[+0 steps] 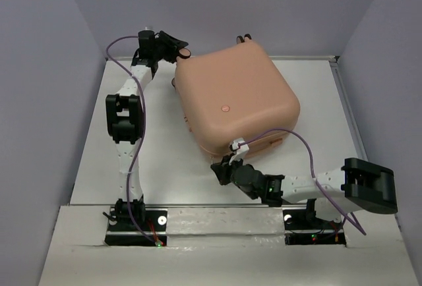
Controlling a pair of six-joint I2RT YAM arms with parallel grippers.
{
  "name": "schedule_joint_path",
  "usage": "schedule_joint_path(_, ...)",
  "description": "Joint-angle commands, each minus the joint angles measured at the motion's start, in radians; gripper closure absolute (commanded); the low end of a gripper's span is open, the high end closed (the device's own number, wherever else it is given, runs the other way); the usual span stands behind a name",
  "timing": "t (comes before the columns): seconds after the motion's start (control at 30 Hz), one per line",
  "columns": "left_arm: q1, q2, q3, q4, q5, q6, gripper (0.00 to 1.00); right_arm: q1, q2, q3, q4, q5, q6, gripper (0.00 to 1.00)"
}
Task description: Pack the luggage
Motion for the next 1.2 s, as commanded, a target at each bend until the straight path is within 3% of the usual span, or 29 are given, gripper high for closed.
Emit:
schedule_joint_path(0.0, -0.006, -0.077, -0.077, 0.090, 0.060, 0.007, 0.94, 0.034, -0.019, -0.018, -0.067, -0.132, 0.027, 0.93)
schedule_joint_path(0.3, 0.071, -0.373, -0.621, 0.367, 0.009, 0.033, 0.94, -0.064, -0.119, -0.044, -0.073, -0.201, 0.009, 0.93)
schedule_joint_path(0.5, 0.160, -0.640, -1.077, 0.603, -0.058, -0.014, 0.94, -0.295, -0.257, -0.063, -0.128, -0.383, -0.082, 0.93)
schedule_joint_path(0.73, 0.200, -1.010, -1.532, 0.645, -0.106, 0.010, 0.94, -0.527, -0.319, 0.012, -0.237, -0.539, -0.203, 0.93)
schedule_joint_path(0.8, 0.200, -1.093, -1.583, 0.625, -0.106, 0.016, 0.94, -0.527, -0.323, 0.015, -0.247, -0.606, -0.212, 0.93)
schedule_joint_path(0.83, 0.200, -1.154, -1.603, 0.587, -0.103, 0.027, 0.94, -0.514, -0.335, -0.026, -0.206, -0.710, -0.174, 0.93)
schedule_joint_path(0.9, 0.209, -1.186, -1.596, 0.562, -0.089, 0.026, 0.94, -0.439, -0.340, -0.090, -0.136, -0.743, -0.118, 0.93)
schedule_joint_path(0.93, 0.215, -1.202, -1.585, 0.555, -0.065, 0.020, 0.94, -0.302, -0.326, -0.106, -0.116, -0.676, -0.105, 0.93)
schedule_joint_path(1.0, 0.221, -1.209, -1.512, 0.515, -0.051, 0.009, 0.94, -0.189, -0.215, -0.081, -0.133, -0.566, -0.084, 0.93)
schedule_joint_path(1.07, 0.221, -1.217, -1.426, 0.472, -0.054, 0.022, 0.94, -0.164, -0.165, -0.078, -0.103, -0.531, -0.035, 0.93)
schedule_joint_path(1.17, 0.237, -1.251, -1.390, 0.381, -0.080, 0.082, 0.94, -0.164, -0.245, -0.135, -0.079, -0.404, -0.044, 0.93)
